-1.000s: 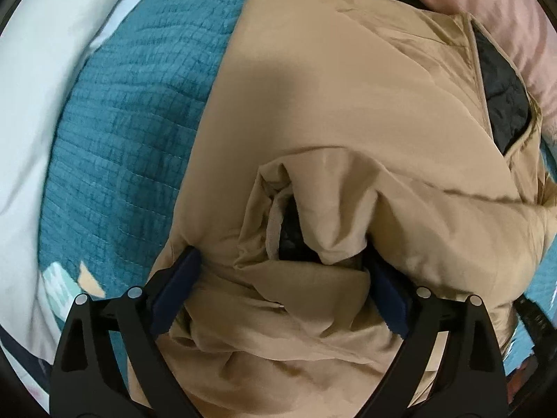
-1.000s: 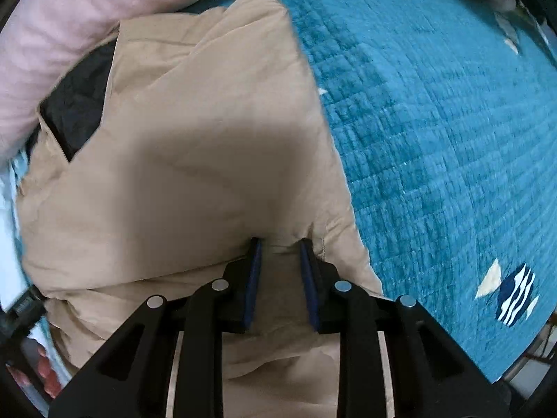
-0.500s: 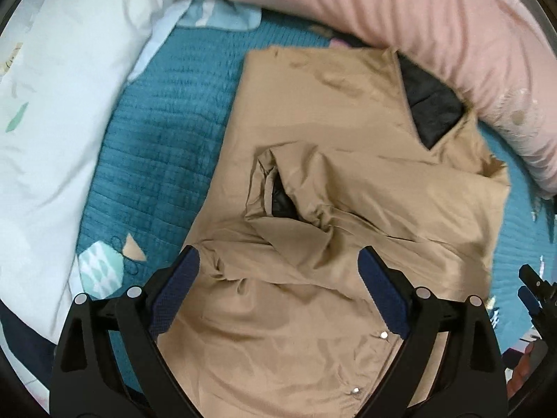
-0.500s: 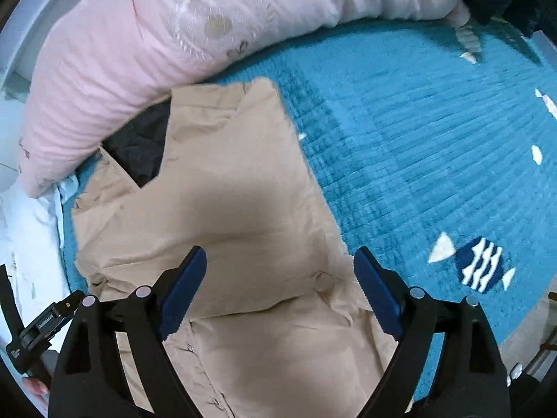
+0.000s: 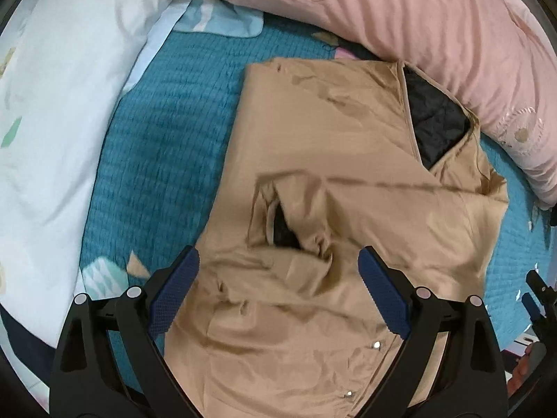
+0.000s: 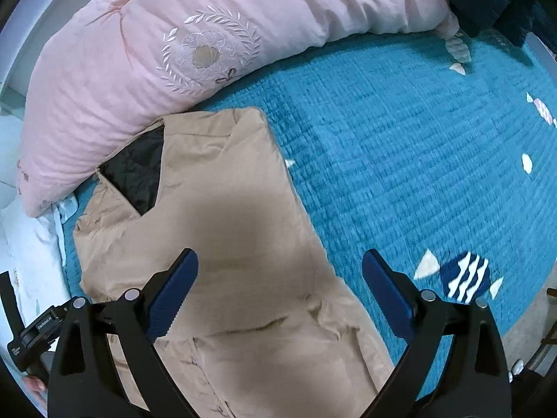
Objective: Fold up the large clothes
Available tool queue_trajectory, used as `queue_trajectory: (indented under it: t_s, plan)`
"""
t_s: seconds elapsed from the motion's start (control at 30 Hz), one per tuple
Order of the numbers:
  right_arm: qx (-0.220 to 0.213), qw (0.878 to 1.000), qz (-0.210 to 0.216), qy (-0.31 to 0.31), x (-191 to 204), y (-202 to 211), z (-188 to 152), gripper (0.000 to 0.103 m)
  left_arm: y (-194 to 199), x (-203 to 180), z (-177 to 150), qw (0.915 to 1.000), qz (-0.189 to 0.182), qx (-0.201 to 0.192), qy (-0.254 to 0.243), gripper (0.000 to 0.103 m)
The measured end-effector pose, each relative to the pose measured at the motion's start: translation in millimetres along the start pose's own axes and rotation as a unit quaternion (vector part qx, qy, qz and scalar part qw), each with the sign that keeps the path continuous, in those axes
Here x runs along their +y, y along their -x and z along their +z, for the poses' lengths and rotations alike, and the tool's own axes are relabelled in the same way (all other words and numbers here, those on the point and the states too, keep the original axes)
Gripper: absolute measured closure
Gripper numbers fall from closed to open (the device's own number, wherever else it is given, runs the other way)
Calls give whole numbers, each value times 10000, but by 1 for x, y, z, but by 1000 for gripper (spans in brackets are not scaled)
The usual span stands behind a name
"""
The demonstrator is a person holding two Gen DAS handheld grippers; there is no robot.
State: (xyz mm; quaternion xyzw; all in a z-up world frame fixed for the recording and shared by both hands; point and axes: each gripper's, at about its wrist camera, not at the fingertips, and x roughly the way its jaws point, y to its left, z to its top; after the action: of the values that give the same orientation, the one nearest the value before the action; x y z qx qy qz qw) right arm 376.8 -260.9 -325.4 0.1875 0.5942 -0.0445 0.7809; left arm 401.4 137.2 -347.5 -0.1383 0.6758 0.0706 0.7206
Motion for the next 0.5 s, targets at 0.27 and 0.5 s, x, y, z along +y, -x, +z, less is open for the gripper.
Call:
queue_trajectory:
  t_s: [0.27,0.5]
  plan:
    - [64,9996,-101,249,20,-25,50,11,-18,5,56,9992,-348,132,134,10]
    - [414,9976,-213,509,43,-68,91,11,-45,16,106,9953,-853,299,338,10]
